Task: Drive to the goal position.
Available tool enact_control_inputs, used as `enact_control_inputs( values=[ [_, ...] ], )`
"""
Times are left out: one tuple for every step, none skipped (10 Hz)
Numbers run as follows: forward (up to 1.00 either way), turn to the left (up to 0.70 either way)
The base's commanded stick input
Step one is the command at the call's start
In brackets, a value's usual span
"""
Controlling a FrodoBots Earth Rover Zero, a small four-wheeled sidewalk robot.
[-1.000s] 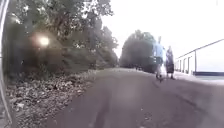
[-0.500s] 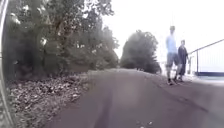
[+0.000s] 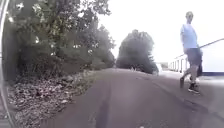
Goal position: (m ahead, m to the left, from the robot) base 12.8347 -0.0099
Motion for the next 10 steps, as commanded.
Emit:
enact_control_inputs(
  values=[
    [0.70, 0.01],
    [0.70, 0.01],
    [0.70, 0.01],
    [0.70, 0.01],
    [0.70, 0.01],
    [0.70, 0.01],
    [0.70, 0.01],
    [0.70, 0.01],
    [0.70, 0.01],
    [0.70, 0.01]
  ],
)
